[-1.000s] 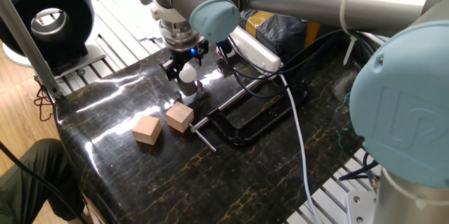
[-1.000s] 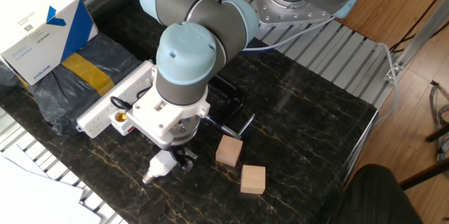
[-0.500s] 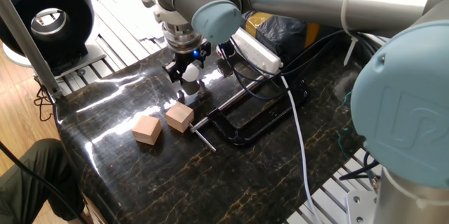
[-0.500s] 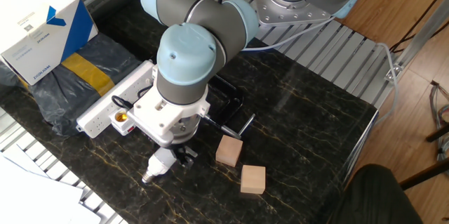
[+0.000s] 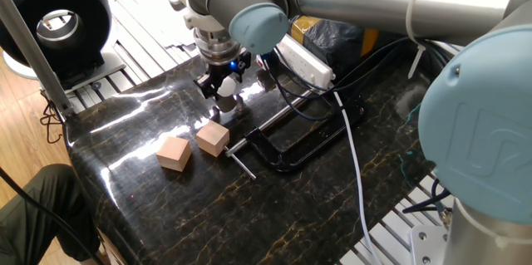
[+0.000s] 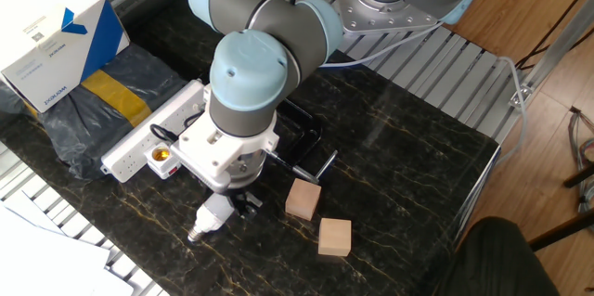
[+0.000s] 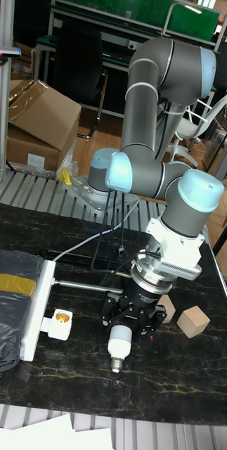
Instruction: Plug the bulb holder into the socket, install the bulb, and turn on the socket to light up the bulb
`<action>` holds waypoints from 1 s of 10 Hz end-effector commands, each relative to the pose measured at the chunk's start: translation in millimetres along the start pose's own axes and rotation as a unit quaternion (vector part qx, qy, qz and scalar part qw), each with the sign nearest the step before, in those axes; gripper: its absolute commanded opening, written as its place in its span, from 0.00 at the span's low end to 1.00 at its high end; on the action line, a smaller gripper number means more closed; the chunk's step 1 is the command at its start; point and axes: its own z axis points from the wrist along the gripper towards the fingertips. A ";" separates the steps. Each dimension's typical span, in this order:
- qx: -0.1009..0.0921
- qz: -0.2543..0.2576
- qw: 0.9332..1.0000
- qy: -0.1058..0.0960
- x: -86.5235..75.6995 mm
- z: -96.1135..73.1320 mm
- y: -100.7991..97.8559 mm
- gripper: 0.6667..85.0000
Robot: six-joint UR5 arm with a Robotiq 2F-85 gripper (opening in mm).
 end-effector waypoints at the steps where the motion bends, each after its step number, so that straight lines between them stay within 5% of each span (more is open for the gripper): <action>1: 0.000 0.007 1.000 0.003 2.1 0.4 -1.5 0.75; 4: -0.003 0.009 1.000 0.003 3.1 0.3 1.9 0.69; 6: 0.000 0.025 0.999 0.020 12.1 -0.9 1.9 0.55; 10: -0.013 0.021 1.000 0.016 9.0 -3.9 7.0 0.55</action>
